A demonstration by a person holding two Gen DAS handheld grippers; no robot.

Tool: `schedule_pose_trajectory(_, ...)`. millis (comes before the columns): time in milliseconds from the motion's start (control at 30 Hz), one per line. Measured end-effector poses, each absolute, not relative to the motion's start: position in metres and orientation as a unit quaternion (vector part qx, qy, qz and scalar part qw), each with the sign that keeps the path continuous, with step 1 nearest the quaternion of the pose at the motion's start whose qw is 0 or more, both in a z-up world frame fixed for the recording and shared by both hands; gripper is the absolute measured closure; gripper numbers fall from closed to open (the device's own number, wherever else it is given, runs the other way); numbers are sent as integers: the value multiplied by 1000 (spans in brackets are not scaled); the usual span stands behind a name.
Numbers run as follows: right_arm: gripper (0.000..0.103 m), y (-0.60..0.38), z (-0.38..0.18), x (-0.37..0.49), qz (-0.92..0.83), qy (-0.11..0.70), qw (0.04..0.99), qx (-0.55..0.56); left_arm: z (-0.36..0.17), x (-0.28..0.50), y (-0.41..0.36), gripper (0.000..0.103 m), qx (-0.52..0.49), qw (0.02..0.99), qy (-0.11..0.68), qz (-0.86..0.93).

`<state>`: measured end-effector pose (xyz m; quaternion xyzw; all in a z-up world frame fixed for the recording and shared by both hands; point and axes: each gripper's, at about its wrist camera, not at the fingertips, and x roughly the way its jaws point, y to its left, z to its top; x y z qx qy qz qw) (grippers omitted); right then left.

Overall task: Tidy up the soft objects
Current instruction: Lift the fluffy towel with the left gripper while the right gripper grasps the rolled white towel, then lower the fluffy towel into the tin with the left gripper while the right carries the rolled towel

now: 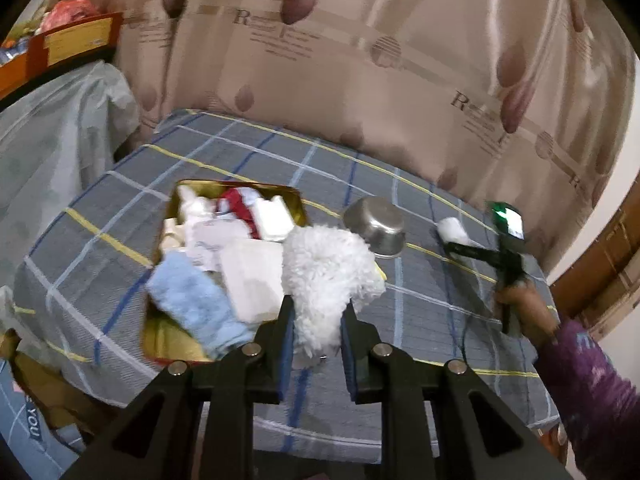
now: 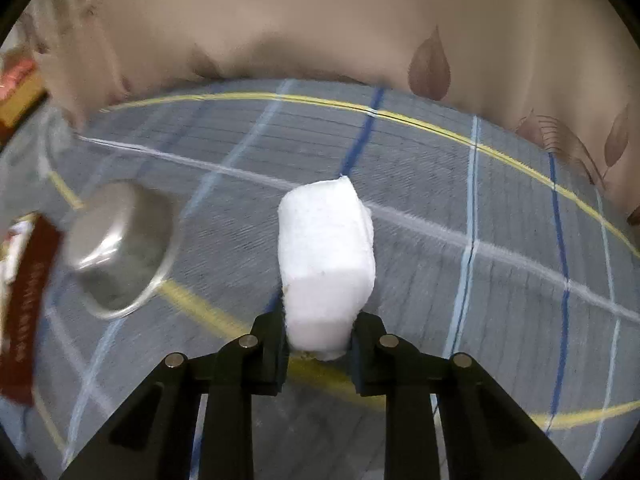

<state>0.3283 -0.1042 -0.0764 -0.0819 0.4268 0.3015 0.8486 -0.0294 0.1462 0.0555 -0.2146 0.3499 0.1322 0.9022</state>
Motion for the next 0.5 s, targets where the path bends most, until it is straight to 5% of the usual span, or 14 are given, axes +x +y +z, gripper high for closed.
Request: schedule_pose_trajectory(500,82,-189,-47,164,346,407,844,55,52,-15,208,80,-186,904,346,170)
